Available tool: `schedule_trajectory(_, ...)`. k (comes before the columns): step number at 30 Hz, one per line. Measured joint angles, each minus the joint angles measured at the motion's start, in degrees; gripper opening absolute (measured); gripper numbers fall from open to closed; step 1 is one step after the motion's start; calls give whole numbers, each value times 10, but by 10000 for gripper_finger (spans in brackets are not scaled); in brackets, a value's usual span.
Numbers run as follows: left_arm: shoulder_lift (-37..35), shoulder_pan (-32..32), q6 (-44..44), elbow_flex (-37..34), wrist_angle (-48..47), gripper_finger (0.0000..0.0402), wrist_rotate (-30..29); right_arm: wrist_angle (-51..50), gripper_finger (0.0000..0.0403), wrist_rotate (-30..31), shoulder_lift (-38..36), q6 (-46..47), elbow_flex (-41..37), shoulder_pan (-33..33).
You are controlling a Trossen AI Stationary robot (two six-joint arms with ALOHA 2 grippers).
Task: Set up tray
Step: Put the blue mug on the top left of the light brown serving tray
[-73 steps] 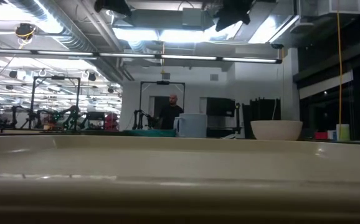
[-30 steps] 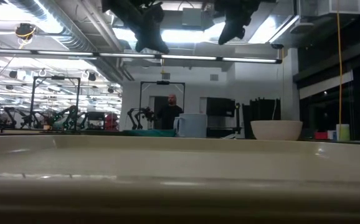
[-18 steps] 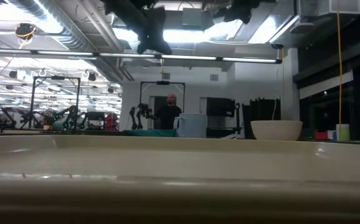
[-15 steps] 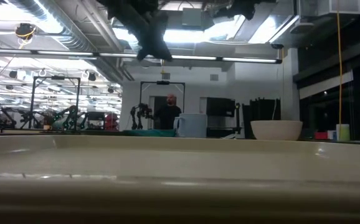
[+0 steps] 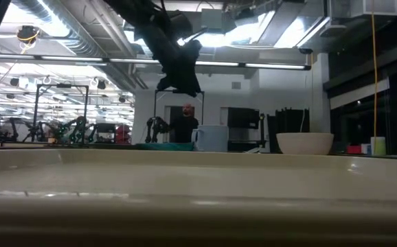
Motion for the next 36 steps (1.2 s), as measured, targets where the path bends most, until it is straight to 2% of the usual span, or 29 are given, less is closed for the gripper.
schedule_trajectory(6, 4, -27, -9, 0, 2, 136, -99, -7, 4, 21, -15, 14, 0, 0)
schedule_trajectory(11, 8, -75, 6, 1, 1, 147, -219, -11, 4, 25, -16, 14, 0, 0)
schedule_trajectory(14, 21, -93, 2, -4, -5, 148, -265, -11, 4, 25, -16, 14, 0, 0)
schedule_trajectory(23, 46, -115, -40, -64, 85, 148, -309, -13, 4, 25, -16, 14, 0, 0)
schedule_trajectory(36, 39, -127, -39, -125, 192, 149, -321, -13, 5, 25, -16, -3, 0, 0)
